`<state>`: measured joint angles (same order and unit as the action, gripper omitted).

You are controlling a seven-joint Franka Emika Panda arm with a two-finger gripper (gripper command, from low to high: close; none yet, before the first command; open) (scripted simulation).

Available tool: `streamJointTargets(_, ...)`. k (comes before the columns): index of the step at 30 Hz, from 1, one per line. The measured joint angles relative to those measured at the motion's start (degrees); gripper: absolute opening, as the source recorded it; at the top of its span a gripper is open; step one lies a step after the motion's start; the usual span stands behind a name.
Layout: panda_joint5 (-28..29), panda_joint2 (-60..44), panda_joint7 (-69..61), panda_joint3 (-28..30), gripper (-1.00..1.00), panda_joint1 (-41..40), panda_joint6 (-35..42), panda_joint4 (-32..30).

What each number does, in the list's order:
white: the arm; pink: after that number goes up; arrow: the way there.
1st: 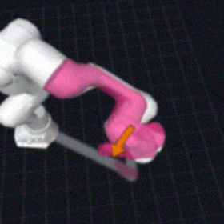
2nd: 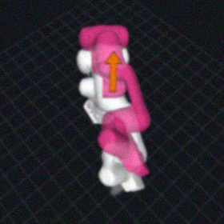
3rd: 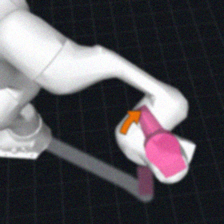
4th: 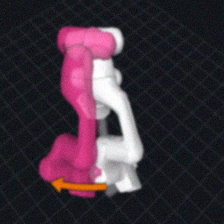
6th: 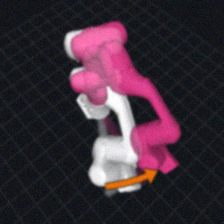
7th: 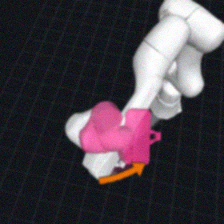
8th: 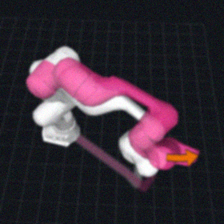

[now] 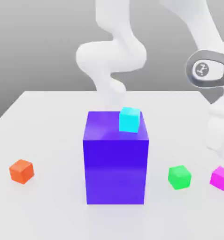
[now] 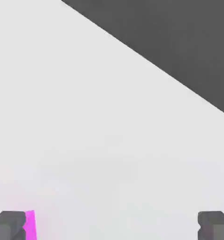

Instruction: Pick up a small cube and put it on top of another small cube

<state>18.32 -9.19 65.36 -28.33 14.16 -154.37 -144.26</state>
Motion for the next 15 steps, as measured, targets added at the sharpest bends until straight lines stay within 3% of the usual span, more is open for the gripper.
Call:
streamJointTargets(3, 1.51, -5.56, 1.70, -0.42, 0.00, 2.91, -3.02, -0.76)
streamJointTargets(8, 9.88, -14.22, 8.11, 7.83, 0.00, 10.05, -8.92, 1.33)
streamJointTargets(9, 11.19, -15.54, 9.11, 9.35, -1.00, 11.31, -9.86, 1.70)
streamJointTargets(15, 11.92, -16.20, 9.67, 10.09, -1.00, 11.92, -10.40, 1.89)
